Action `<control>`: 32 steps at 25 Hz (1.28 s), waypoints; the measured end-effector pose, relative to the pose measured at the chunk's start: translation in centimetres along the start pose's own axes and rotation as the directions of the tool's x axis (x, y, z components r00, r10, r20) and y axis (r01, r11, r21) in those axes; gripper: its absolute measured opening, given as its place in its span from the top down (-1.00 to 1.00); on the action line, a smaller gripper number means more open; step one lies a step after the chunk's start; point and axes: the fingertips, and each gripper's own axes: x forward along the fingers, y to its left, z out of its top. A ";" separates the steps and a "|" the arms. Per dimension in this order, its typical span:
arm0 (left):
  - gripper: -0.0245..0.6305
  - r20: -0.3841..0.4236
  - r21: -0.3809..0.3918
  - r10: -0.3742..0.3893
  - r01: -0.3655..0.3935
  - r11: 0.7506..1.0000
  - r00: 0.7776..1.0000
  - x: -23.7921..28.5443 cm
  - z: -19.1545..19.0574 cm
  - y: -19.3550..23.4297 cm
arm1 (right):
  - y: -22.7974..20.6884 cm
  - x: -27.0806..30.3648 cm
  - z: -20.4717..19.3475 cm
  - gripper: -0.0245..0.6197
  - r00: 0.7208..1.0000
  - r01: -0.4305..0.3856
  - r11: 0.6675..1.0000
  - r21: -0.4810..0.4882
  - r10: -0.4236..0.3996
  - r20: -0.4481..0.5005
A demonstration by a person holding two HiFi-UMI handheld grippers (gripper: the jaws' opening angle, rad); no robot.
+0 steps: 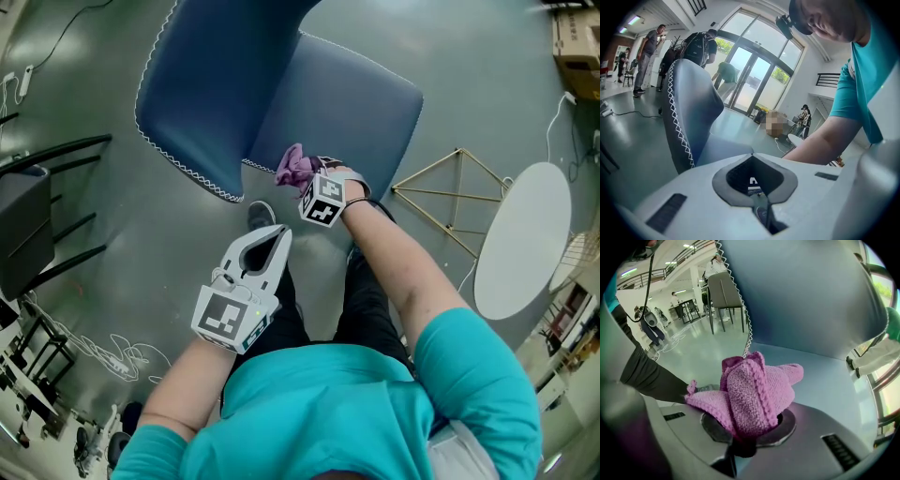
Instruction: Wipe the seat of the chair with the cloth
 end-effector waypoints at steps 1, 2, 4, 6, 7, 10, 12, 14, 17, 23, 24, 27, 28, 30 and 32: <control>0.92 -0.002 0.003 -0.003 0.003 1.000 1.000 0.1 0.1 -0.1 | 0.1 -0.1 -0.3 0.74 1.000 -0.003 1.000 0.002 0.003 -0.004; 0.92 -0.004 0.007 -0.007 0.007 1.000 1.000 0.1 0.1 -0.2 | 0.3 -0.2 -0.6 0.74 1.000 -0.006 1.000 0.004 0.006 -0.007; 0.92 -0.006 0.010 -0.009 0.009 1.000 1.000 0.1 0.2 -0.3 | 0.5 -0.3 -1.0 0.74 1.000 -0.007 1.000 0.009 0.007 -0.014; 0.92 -0.006 0.012 -0.009 0.009 1.000 1.000 0.1 0.3 -0.3 | 0.5 -0.5 -1.4 0.74 1.000 -0.004 1.000 0.012 0.004 -0.017; 0.92 -0.007 0.016 -0.011 0.011 1.000 1.000 0.1 0.4 -0.4 | 0.6 -0.6 -1.5 0.74 1.000 -0.004 1.000 0.015 0.004 -0.017; 0.92 -0.012 0.022 -0.014 0.015 1.000 1.000 0.3 0.6 -0.8 | 0.7 -0.9 -1.8 0.74 1.000 -0.004 1.000 0.021 0.005 -0.017; 0.92 -0.014 0.023 -0.016 0.016 1.000 1.000 0.6 0.6 -1.0 | 0.8 -1.0 -2.0 0.74 1.000 -0.004 1.000 0.022 0.004 -0.017; 0.92 -0.015 0.021 -0.014 0.015 1.000 1.000 0.9 0.4 -1.3 | 0.8 -1.1 -2.4 0.74 1.000 -0.005 1.000 0.025 0.005 -0.018; 0.92 -0.022 0.021 -0.018 0.019 1.000 1.000 1.3 0.3 -1.7 | 1.0 -1.5 -3.3 0.74 1.000 -0.010 1.000 0.028 0.011 -0.023; 0.92 -0.032 0.033 -0.031 0.032 0.999 0.999 1.8 0.5 -2.3 | 1.7 -2.4 -5.0 0.74 0.999 -0.017 0.999 0.045 0.018 -0.029; 0.92 -0.034 0.037 -0.036 0.037 0.999 0.999 2.0 0.6 -2.5 | 1.8 -2.5 -5.4 0.74 0.999 -0.015 0.999 0.047 0.016 -0.030; 0.92 -0.041 0.049 -0.049 0.051 0.998 0.998 2.6 0.8 -2.9 | 1.9 -2.7 -6.4 0.74 0.999 -0.013 0.998 0.055 0.015 -0.035; 0.92 -0.043 0.049 -0.050 0.053 0.997 0.998 2.7 0.7 -3.0 | 2.0 -2.8 -6.7 0.74 0.999 -0.016 0.998 0.056 0.018 -0.037; 0.92 -0.045 0.046 -0.049 0.051 0.998 0.998 3.0 0.6 -3.2 | 2.1 -3.1 -7.2 0.74 0.999 -0.019 0.998 0.056 0.021 -0.041; 0.92 -0.047 0.044 -0.050 0.052 0.998 0.998 3.3 0.6 -3.5 | 2.3 -3.4 -7.8 0.74 0.999 -0.018 0.998 0.059 0.021 -0.044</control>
